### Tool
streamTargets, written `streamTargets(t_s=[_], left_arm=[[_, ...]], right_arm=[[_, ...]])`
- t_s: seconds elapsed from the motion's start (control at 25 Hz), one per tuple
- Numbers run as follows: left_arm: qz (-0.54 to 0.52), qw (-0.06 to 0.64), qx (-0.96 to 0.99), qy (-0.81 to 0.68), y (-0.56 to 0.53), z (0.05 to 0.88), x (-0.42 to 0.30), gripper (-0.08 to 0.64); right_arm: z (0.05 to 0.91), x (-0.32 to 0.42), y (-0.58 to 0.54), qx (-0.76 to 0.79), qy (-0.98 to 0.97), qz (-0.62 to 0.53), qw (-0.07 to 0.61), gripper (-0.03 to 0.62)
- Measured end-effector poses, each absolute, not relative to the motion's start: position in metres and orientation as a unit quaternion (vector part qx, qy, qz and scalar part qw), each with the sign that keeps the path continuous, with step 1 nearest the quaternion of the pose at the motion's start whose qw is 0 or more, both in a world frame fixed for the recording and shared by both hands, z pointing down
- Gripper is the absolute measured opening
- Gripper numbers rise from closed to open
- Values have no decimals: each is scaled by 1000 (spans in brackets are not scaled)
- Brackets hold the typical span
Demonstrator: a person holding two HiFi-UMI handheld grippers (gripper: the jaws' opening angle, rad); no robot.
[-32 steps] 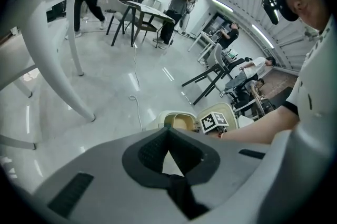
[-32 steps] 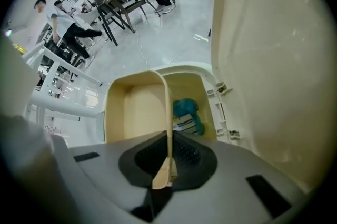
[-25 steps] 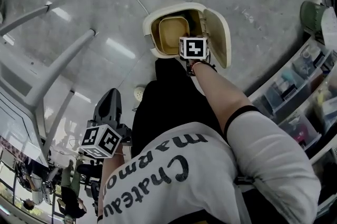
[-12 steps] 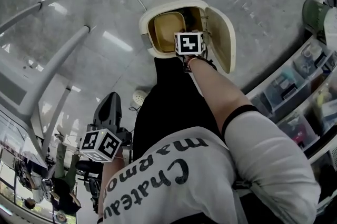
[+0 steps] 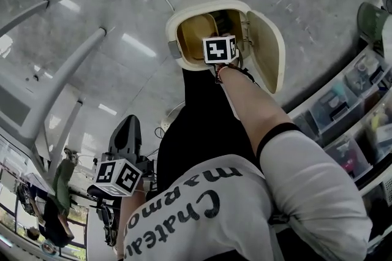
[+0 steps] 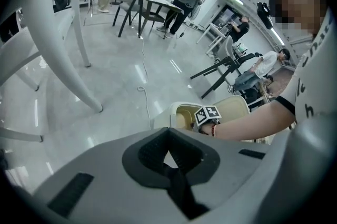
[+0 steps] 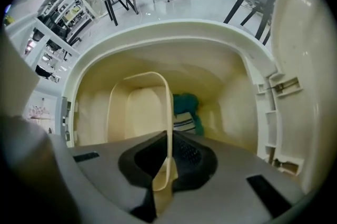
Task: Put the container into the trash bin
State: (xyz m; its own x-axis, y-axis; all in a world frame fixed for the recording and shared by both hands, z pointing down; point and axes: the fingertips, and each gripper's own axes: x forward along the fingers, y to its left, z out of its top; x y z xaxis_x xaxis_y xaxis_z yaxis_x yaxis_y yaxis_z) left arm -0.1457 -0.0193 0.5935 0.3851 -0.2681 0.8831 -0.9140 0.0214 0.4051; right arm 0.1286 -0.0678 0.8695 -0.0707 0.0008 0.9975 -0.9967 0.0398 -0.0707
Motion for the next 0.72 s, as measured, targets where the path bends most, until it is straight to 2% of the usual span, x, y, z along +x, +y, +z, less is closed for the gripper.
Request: streamTargets(t_s=[0.72], left_arm=[[296,542,621,-482,0,598,-160,21]], right_arm=[[889,124,-65,460,-526,476,534,34]])
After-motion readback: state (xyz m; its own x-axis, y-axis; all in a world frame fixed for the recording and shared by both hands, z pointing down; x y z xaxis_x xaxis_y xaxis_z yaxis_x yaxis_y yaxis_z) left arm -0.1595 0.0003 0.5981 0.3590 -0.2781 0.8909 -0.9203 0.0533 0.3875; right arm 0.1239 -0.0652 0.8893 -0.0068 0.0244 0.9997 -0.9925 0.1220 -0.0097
